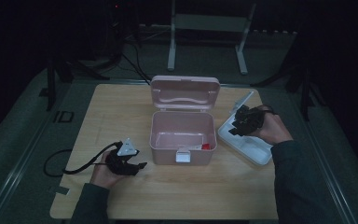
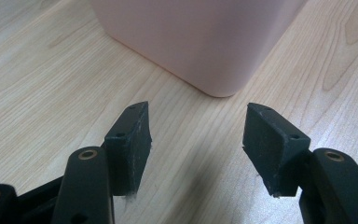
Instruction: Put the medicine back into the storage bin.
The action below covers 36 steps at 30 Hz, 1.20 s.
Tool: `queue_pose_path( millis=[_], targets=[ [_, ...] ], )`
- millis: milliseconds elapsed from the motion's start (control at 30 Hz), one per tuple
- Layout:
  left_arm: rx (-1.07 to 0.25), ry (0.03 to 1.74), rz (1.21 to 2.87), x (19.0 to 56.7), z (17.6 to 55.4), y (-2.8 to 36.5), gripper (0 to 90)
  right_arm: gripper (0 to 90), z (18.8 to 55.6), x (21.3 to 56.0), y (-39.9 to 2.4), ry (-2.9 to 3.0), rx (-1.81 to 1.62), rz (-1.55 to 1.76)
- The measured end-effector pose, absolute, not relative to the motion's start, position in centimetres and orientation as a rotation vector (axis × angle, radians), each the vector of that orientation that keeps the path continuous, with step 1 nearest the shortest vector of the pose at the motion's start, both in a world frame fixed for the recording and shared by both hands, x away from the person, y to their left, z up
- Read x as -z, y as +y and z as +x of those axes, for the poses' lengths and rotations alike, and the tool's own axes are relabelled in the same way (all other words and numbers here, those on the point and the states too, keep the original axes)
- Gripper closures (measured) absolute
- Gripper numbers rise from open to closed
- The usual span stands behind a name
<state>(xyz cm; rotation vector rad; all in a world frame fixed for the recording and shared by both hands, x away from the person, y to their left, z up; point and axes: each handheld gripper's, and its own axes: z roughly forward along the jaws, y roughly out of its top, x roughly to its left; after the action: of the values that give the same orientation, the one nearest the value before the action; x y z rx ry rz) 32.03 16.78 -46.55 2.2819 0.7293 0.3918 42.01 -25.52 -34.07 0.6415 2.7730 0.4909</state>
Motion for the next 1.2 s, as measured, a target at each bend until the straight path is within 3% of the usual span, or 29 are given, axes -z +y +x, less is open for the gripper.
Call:
queue_pose_path(
  millis=[933,1200],
  targets=[
    [-0.386,0.728,2.289,46.7,32.1,16.7,41.0,71.0,46.9,42.1,-31.1,2.743,-0.276,1.033],
    [-0.387,0.727,2.290,46.7,32.1,16.7,41.0,72.8,48.0,43.1,-31.3,2.728,-0.254,1.072]
  ],
)
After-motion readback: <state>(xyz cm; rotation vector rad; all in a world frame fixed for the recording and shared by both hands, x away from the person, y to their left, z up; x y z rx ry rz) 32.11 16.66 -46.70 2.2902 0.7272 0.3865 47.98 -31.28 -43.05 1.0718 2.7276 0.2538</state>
